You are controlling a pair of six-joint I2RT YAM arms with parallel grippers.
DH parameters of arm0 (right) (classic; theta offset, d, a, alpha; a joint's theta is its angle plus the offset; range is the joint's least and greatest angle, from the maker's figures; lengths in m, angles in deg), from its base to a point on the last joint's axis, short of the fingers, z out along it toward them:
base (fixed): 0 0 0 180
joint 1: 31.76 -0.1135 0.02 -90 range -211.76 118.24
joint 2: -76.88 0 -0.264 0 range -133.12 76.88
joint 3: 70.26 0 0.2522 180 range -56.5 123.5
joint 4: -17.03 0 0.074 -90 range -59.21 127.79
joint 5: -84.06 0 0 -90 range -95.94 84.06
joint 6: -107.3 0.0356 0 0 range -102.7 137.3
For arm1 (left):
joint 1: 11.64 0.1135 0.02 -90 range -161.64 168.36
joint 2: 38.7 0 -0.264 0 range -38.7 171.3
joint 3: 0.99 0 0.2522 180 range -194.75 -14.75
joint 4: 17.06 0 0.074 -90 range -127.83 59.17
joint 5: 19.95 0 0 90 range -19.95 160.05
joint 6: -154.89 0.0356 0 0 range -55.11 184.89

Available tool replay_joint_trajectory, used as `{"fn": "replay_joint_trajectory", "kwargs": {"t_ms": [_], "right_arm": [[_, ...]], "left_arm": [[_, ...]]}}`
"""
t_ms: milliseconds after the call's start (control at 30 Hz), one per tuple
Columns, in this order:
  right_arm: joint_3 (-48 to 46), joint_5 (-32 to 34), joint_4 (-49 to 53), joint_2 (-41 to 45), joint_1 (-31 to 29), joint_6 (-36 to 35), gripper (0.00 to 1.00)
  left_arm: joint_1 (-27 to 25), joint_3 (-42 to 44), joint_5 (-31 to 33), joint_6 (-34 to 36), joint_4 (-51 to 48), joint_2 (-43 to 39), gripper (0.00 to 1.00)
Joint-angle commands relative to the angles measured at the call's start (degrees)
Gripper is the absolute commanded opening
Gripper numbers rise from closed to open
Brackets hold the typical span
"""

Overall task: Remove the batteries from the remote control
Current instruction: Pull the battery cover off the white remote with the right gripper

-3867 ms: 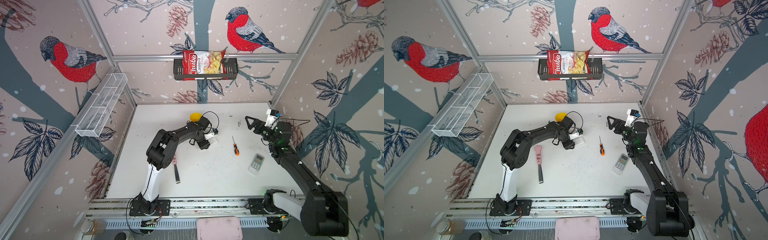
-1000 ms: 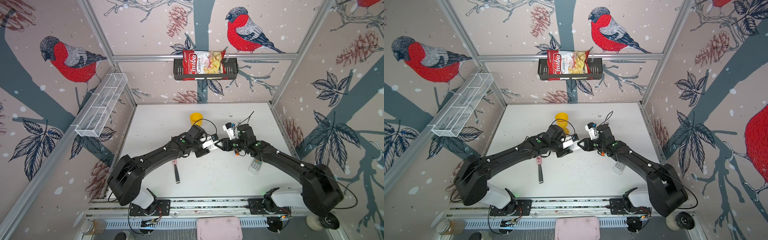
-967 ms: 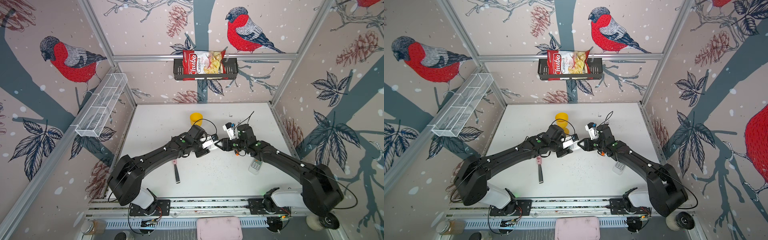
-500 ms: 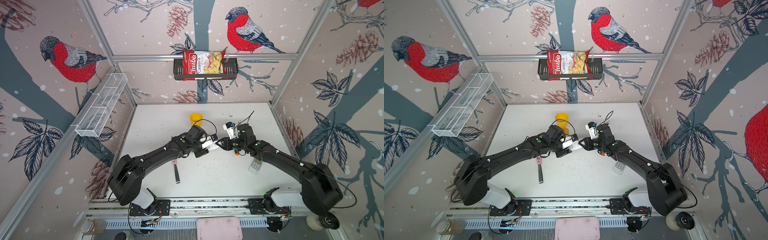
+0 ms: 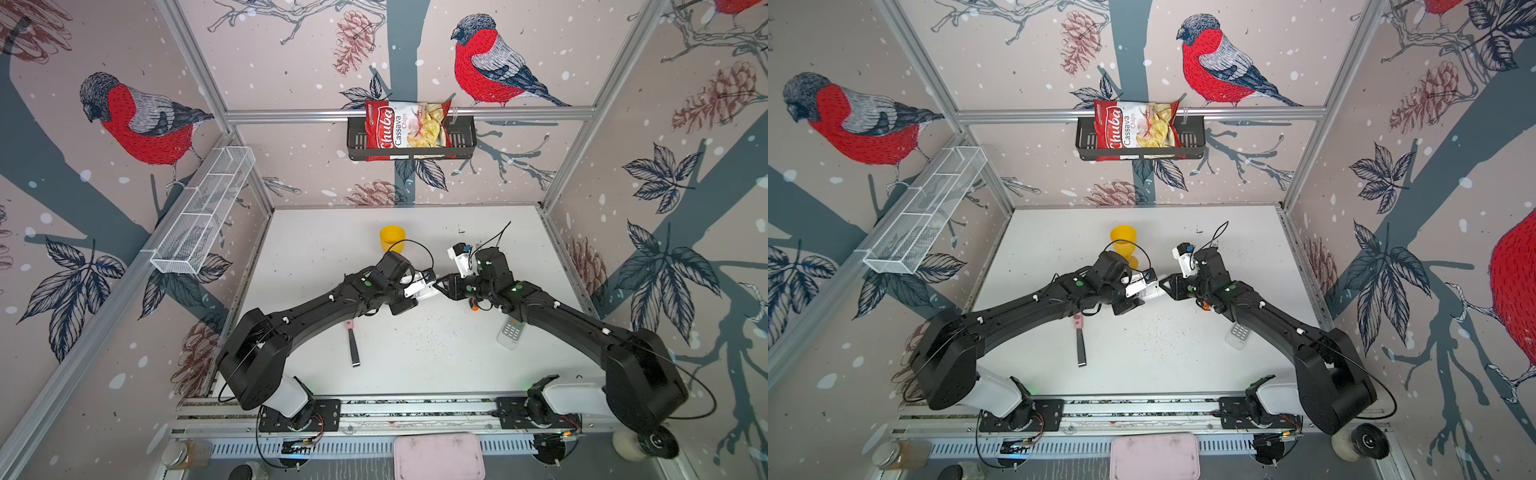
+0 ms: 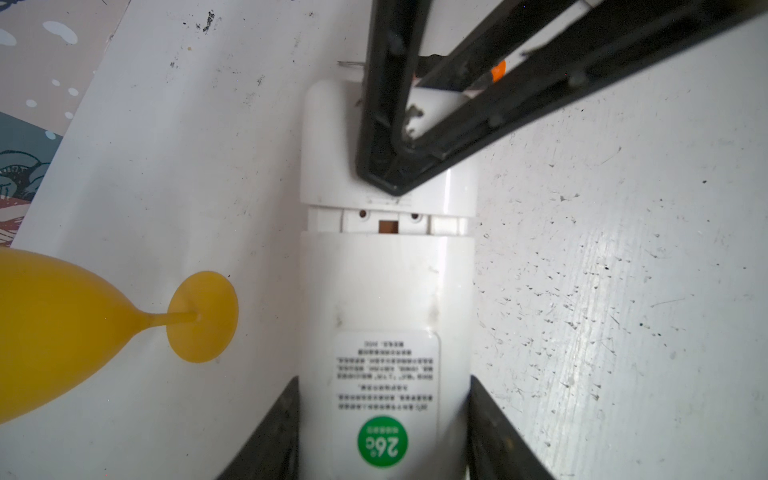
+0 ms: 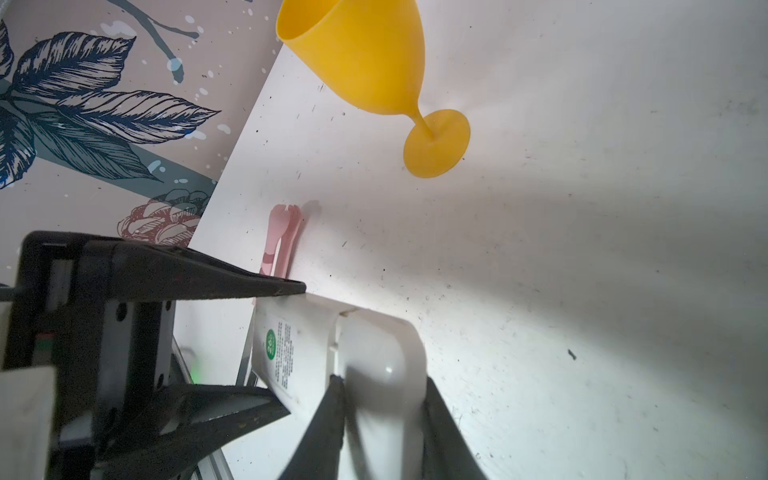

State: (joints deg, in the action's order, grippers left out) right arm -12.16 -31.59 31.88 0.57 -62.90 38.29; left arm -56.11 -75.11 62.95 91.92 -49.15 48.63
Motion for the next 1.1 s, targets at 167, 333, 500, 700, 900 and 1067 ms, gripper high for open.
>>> {"fn": "replay_joint_trajectory", "kwargs": {"t_ms": [167, 333, 500, 700, 900, 1067], "right_arm": [[0.50, 3.80, 2.35, 0.49, 0.09, -2.16, 0.38], [0.66, 4.19, 2.56, 0.38, 0.08, -2.37, 0.36], [0.56, 4.06, 2.20, 0.52, 0.04, -2.19, 0.35], [-0.06, 2.72, 1.08, -0.30, -0.15, -2.30, 0.64], [0.12, 2.71, -0.19, -1.62, -0.57, -1.84, 0.62], [0.16, 2.93, -0.88, -2.69, -1.22, -1.80, 0.61]], "left_arm": [[0.08, -0.42, 1.67, -0.83, 2.70, 1.08, 0.37], [0.23, -0.46, 1.65, -0.83, 2.75, 1.09, 0.37], [0.36, -0.47, 1.53, -0.92, 2.82, 1.32, 0.37], [0.46, -0.61, 1.45, -0.90, 2.73, 1.35, 0.37], [0.44, -0.60, 1.37, -0.86, 2.69, 1.44, 0.37], [0.45, -0.30, 1.21, -0.92, 2.74, 1.00, 0.37]]}}
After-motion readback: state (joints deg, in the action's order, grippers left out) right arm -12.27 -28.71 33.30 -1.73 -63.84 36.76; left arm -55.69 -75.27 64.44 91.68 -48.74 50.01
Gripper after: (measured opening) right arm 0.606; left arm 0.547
